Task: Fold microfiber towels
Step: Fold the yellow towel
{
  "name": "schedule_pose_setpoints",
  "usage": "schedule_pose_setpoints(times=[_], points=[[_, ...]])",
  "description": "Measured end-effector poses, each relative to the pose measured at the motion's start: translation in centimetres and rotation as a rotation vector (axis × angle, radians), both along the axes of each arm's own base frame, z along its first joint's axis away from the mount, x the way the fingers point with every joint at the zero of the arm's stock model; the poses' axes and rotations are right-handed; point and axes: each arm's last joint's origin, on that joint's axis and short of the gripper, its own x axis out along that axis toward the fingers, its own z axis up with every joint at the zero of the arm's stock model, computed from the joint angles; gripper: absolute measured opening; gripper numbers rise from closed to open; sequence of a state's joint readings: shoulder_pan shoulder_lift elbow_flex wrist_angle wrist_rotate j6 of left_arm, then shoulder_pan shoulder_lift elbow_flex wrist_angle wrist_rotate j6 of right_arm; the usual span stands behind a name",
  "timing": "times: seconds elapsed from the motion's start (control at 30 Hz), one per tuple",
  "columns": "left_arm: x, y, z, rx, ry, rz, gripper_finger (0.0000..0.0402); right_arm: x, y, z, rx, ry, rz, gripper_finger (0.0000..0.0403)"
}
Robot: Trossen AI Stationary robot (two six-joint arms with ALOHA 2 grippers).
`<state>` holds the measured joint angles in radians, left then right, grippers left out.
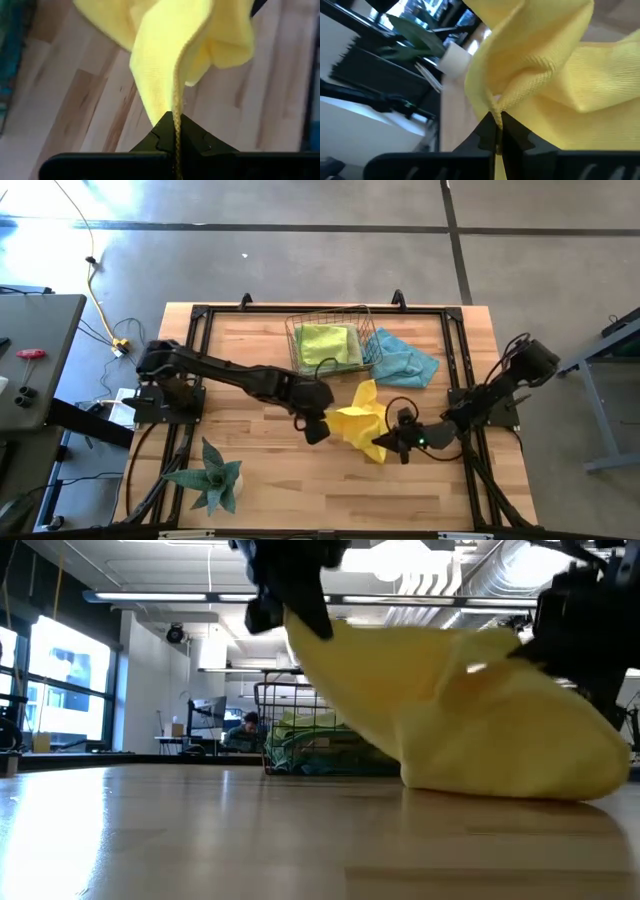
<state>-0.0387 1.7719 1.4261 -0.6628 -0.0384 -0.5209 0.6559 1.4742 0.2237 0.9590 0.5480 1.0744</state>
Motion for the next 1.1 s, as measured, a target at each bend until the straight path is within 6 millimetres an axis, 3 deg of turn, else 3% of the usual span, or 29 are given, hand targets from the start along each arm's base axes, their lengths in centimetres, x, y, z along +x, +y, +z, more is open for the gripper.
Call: schedule_pose_setpoints(times=[0.13,0.3,0.6,0.8,0.97,1.1], points=[[-1.5,-0.4,2.4,0.005,-0.038,-0.008,0.0,-0.1,-0.1,1.7,0.04,-0.015,0.023,0.0001],[-2.6,-1.4,3.2,-0.011,-0.017,-0.028,0.0,0.1,0.1,4.1,0.076,0.091,0.103,0.0001],[-2.5,-3.8,2.8,0.03,-0.029,-0.049,0.0,0.4,0.1,12.2,-0.181,0.393,0.185,0.0],[-1.9,-3.9,3.4,0.042,-0.112,-0.043,0.0,0.6,0.0,16.4,-0.331,0.455,0.204,0.0],[-1.3,-4.1,3.9,0.05,-0.195,-0.064,0.0,0.8,0.0,17.0,-0.369,0.466,0.17,0.0],[-1.3,-4.1,3.9,0.055,-0.199,-0.072,0.0,0.6,-0.1,15.9,-0.36,0.506,0.17,0.0]])
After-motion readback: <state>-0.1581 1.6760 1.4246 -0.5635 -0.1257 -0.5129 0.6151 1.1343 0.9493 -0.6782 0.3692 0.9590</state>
